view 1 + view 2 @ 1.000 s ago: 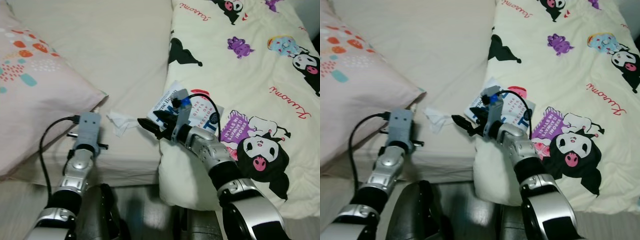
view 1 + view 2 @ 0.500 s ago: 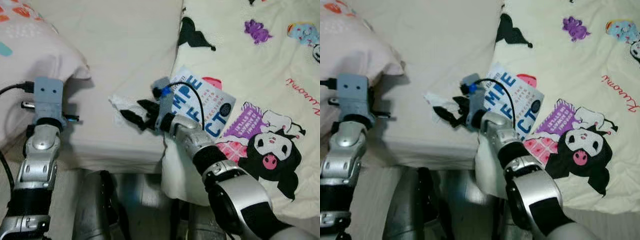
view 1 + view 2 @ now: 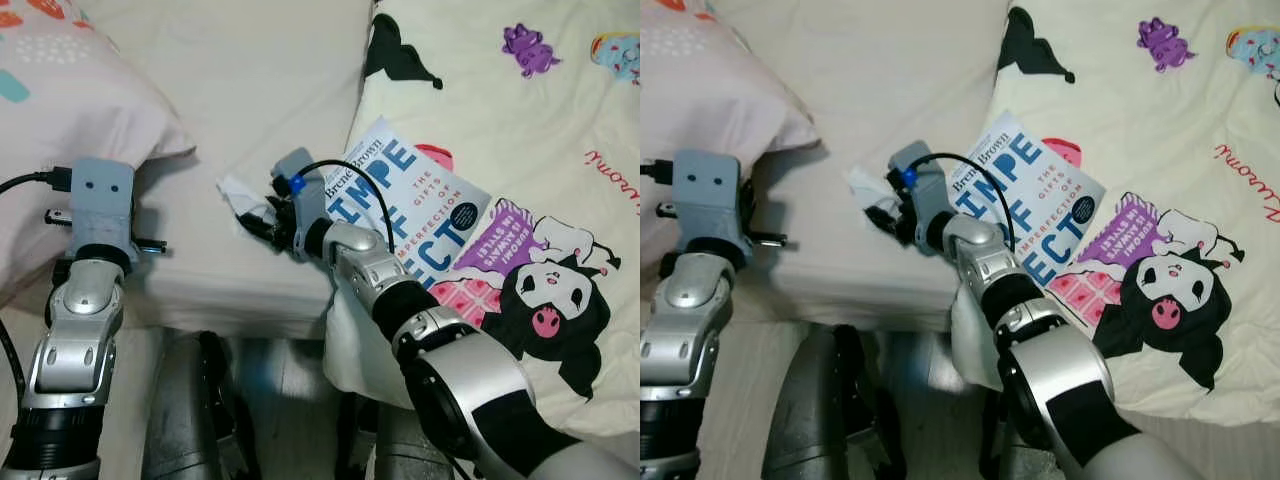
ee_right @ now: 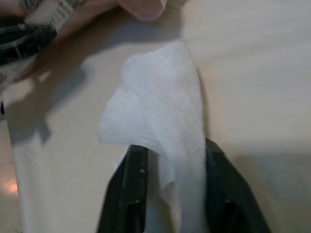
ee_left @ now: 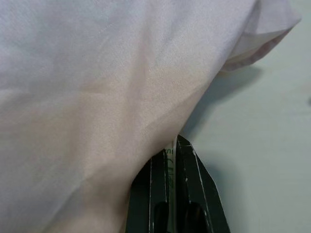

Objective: Clean up the room

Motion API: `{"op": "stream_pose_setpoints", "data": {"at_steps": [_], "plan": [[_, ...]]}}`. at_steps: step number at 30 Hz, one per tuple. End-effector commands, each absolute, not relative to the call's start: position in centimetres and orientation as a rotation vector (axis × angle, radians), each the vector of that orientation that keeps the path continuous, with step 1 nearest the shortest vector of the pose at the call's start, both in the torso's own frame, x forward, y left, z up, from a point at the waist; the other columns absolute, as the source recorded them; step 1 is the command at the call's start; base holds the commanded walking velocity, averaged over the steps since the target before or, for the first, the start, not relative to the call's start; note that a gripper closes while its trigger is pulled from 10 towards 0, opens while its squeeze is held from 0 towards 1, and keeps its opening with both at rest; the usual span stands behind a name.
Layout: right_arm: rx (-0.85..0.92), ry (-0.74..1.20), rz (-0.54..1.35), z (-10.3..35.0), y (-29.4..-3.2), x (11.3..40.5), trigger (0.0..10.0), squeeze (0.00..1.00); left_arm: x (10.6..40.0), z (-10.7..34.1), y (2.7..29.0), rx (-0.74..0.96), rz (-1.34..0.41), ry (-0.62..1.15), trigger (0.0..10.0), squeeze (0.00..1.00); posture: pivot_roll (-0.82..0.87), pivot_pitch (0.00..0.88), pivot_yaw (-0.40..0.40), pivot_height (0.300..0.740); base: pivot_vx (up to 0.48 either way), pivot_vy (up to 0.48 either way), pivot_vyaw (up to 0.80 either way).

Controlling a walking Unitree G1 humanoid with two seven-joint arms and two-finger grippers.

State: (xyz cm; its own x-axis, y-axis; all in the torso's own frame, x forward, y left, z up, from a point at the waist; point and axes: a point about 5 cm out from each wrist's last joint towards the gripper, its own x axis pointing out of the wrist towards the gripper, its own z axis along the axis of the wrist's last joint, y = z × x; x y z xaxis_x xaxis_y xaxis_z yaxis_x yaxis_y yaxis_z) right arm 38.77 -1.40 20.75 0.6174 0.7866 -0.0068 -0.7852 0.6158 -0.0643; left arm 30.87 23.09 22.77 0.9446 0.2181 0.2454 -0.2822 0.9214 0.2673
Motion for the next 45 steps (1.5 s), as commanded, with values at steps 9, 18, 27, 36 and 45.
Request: {"op": "stream_pose_setpoints", "data": {"at_steps": [9,18,27,36,45], "plan": [[0.262,-0.154,0.861,22.2,-4.1,39.2,0.0,0.00,31.0,20.6,21.2,0.145,0.238,-0.157,0.0,0.00,0.12,0.413,-0.169,0.514,0.000,0.000,0.00],[0.353,-0.134,0.779,19.6,-8.1,38.6,0.0,0.00,32.2,20.1,19.8,0.057,0.138,-0.149,0.0,0.00,0.09,0.220,-0.175,0.514,0.000,0.000,0.00],[0.424,-0.176,0.748,19.8,-10.5,37.5,0.0,0.00,32.8,21.5,18.5,-0.127,-0.065,-0.221,4.6,0.00,0.08,0.090,-0.152,0.544,0.000,0.000,0.00],[0.424,-0.148,0.788,19.5,-9.5,37.3,0.0,0.00,33.1,18.2,17.9,0.142,-0.266,0.000,10.0,0.00,0.07,0.030,-0.138,0.569,0.000,0.000,0.00],[0.432,-0.123,0.820,19.1,-8.9,36.7,0.0,0.00,30.3,14.5,20.7,0.480,-0.520,0.303,10.0,0.00,0.08,0.000,-0.139,0.609,0.000,0.000,0.00]]}}
